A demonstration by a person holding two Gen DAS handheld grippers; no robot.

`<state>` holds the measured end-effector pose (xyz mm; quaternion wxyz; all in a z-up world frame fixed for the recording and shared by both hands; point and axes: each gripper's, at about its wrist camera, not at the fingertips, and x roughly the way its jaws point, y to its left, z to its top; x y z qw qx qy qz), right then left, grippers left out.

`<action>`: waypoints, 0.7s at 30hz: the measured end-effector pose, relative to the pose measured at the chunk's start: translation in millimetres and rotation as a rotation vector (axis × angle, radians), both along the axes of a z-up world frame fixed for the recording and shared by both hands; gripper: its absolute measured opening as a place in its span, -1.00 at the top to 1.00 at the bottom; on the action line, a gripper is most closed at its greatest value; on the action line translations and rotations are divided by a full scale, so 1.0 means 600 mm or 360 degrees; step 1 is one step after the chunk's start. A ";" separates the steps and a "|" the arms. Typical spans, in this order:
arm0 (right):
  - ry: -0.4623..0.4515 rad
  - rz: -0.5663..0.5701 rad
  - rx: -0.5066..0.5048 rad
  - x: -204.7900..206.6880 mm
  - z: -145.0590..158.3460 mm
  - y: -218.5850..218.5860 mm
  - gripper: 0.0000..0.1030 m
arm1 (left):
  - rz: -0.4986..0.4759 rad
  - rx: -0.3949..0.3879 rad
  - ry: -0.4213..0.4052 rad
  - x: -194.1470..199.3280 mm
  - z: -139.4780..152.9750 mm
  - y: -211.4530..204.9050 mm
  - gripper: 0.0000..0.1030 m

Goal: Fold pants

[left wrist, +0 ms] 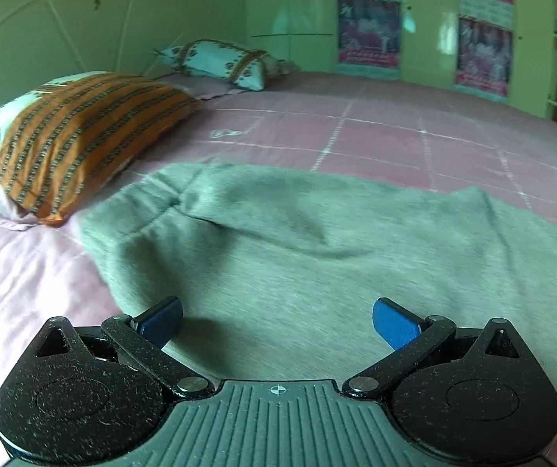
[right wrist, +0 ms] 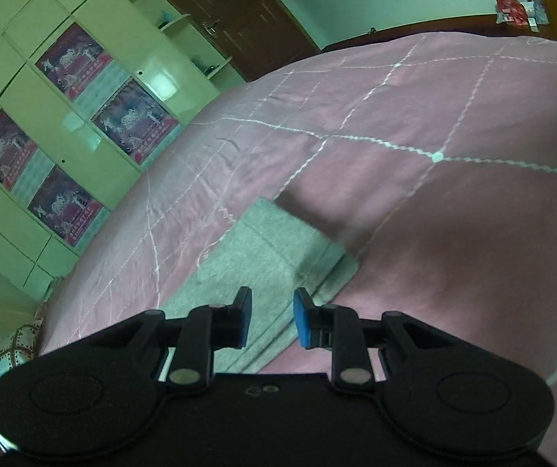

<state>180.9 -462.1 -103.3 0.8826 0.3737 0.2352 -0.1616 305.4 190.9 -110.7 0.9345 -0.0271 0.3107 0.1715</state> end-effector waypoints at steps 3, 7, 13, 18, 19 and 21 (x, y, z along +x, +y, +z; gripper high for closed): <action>0.0054 -0.0006 0.0001 0.013 -0.010 0.001 0.67 | 0.0036 0.0040 -0.0023 -0.002 0.011 0.014 -1.00; 0.0085 0.0030 -0.0004 0.038 -0.015 0.008 0.68 | 0.0055 0.0059 0.0071 0.006 0.001 0.038 -1.00; 0.0103 0.0009 0.0063 0.038 -0.022 0.002 0.92 | -0.0007 0.0123 0.0128 0.007 -0.011 0.038 -1.00; 0.0061 0.0028 -0.0023 0.015 0.002 0.018 1.00 | -0.0002 0.0064 0.0127 0.006 -0.014 0.054 -1.00; 0.0109 0.0024 0.0001 0.018 -0.008 0.013 1.00 | -0.0006 0.0058 0.0127 0.006 -0.015 0.054 -1.00; 0.0095 -0.0010 0.0139 0.011 -0.025 -0.007 1.00 | 0.0000 0.0050 0.0132 0.005 -0.016 0.054 -1.00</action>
